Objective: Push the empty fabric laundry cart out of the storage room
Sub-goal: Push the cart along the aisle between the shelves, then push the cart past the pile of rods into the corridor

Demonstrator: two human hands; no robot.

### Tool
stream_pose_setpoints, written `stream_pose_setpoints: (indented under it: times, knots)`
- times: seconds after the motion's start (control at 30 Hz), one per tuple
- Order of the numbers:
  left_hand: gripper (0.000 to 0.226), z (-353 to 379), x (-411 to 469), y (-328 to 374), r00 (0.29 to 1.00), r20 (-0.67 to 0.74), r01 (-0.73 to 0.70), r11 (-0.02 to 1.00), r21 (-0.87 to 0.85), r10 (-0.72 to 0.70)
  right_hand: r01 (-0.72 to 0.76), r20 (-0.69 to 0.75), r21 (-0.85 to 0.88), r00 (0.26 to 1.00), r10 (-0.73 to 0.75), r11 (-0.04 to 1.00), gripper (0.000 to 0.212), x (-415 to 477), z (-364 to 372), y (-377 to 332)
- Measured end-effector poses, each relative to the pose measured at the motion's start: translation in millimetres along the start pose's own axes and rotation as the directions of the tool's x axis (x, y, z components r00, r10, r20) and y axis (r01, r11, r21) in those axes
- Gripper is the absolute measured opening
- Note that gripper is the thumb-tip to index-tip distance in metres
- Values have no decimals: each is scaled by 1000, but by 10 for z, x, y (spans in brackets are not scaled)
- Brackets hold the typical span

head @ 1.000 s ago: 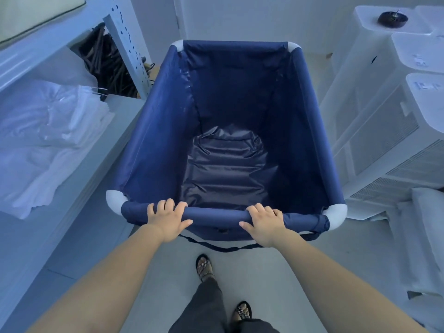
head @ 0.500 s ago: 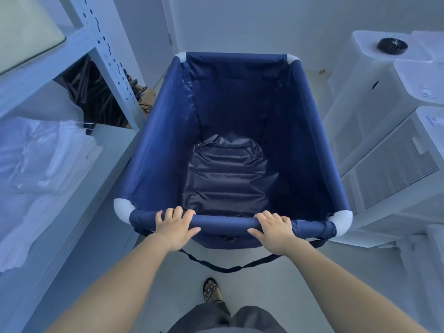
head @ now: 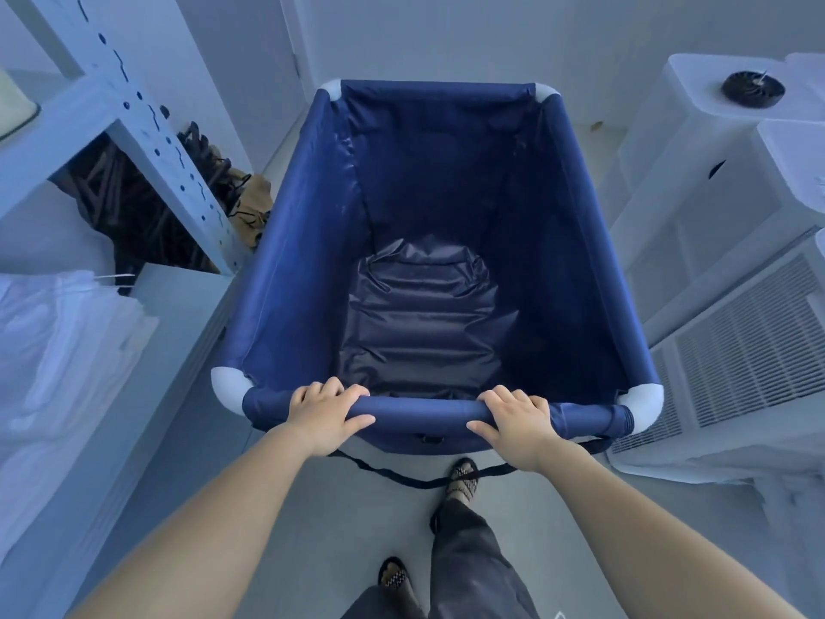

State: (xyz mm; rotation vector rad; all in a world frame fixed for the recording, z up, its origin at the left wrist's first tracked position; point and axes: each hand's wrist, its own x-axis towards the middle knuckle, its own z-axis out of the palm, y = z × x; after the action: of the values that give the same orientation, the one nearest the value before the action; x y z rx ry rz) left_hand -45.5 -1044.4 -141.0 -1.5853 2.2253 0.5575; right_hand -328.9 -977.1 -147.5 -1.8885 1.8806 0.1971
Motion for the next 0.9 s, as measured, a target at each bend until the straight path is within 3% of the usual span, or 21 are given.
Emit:
stream_pose_setpoints:
  times: [0.37,0.6,0.9]
  knots:
    - [39,-745,1236,-31,999,-43,33,999,-27,-34,11,21,-3,1000,-11,1000,48,1331,-688,302]
    - [43,-1091,1876,-50,982,-185,36,999,6,-35,30,13,7,999,-30,1000,46,2138,-1095,500]
    - [40,-1505,2717,-165,996,-76,47,998,-36,-49,29,37,-18,999,-28,999,47,2915,-1497,638]
